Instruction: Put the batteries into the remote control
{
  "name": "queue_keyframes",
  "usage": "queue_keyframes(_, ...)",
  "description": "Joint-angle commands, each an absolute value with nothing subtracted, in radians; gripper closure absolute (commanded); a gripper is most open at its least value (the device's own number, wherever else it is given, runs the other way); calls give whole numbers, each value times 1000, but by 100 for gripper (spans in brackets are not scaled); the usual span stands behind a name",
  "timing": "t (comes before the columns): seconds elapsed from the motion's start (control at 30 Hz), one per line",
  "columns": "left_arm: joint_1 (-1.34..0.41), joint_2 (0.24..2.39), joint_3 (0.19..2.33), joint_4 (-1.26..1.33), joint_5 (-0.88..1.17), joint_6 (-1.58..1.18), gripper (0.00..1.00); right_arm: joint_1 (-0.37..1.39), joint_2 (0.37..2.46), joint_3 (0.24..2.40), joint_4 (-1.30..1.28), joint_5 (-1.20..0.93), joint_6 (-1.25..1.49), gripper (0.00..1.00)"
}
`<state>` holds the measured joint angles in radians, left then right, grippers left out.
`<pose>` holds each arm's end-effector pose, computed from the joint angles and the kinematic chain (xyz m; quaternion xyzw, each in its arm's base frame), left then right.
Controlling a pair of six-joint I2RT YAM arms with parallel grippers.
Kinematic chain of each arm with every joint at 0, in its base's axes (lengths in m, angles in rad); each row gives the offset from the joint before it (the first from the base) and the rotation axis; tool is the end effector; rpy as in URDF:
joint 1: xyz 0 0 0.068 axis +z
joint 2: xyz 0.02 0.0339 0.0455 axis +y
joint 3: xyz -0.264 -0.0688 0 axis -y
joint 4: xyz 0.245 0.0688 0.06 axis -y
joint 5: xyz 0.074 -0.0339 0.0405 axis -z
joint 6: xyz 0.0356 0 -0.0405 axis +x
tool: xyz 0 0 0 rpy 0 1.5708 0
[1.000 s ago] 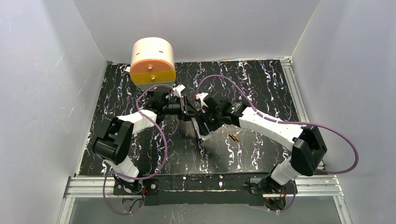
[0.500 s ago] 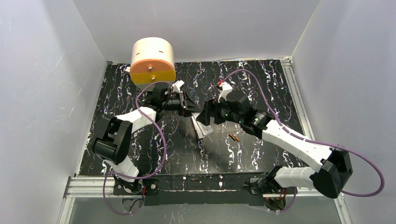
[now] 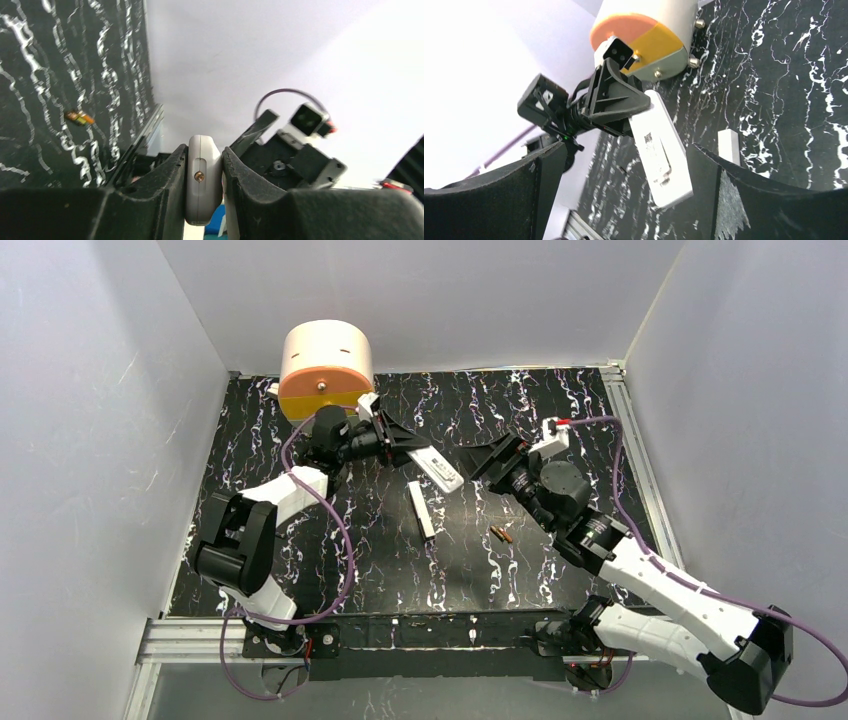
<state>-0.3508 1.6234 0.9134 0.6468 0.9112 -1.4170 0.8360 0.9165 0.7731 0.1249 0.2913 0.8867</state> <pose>0.3232 -0.1482 0.2569 -0.0734 0.7169 -0.6787 0.1417 0.1541 0.1552 0.3453 0.1195 0.7033 0.4584 0.5301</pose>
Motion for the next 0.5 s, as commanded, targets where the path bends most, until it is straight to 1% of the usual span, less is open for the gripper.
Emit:
queue_keyframes(0.0,-319,1549,919,903,848,-1652,100,834,890,698,273,418,1024,1)
queue_keyframes(0.07,-309,1543,906,976,812,-1726,100,832,885,648,407,430,1050,1)
queue_keyframes(0.13,-301,1530,894,1027,775,-1772,100,829,900,641,511,414,1057,1)
queue_keyframes(0.23,-293,1512,876,1100,725,-1827,100,824,949,682,547,362,1071,1)
queue_keyframes(0.47,-289,1482,881,1120,718,-1825,100,817,1043,692,700,254,1174,1)
